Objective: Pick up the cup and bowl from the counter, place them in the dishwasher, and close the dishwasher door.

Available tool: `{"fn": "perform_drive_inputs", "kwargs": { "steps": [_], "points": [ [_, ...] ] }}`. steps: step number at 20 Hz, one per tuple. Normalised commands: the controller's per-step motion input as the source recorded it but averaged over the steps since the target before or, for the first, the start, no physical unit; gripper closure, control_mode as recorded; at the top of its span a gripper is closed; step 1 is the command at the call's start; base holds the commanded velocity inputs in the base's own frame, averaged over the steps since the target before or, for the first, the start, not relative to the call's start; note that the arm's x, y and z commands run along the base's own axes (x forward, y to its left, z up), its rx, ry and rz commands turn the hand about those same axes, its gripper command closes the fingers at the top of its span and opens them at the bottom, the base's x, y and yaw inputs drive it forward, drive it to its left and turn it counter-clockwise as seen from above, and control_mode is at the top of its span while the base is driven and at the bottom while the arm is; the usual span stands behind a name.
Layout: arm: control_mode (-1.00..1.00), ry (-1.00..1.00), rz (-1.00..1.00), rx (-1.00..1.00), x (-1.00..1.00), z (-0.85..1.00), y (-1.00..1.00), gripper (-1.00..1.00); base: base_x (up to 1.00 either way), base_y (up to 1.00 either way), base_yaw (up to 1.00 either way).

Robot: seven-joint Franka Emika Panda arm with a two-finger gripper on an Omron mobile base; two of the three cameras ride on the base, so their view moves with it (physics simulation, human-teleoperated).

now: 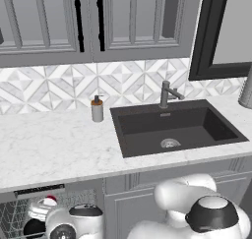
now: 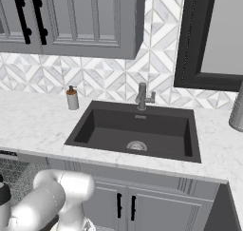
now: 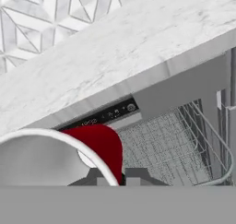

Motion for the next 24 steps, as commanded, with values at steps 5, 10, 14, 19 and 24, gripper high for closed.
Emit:
{"fn": "perform_drive_inputs", "kwargs": {
  "steps": [5,10,14,19,24],
  "points": [
    [-1.0,0.24,0.01,0.0,-0.27,0.46,-0.16,1.0,0.0,0.0,0.0],
    [-1.0,0.52,0.05,-0.04,0.01,0.14,-0.22,1.0,0.0,0.0,0.0],
    [-1.0,0.63,0.0,-0.17,0.26,-0.01,-0.13,1.0,0.0,0.0,0.0],
    [-1.0,0.22,0.0,-0.05,0.05,-0.36,-0.04,1.0,0.0,0.0,0.0],
    [-1.0,-0.06,0.0,0.0,0.0,-0.44,0.0,1.0,0.0,0.0,0.0]
  ]
}}
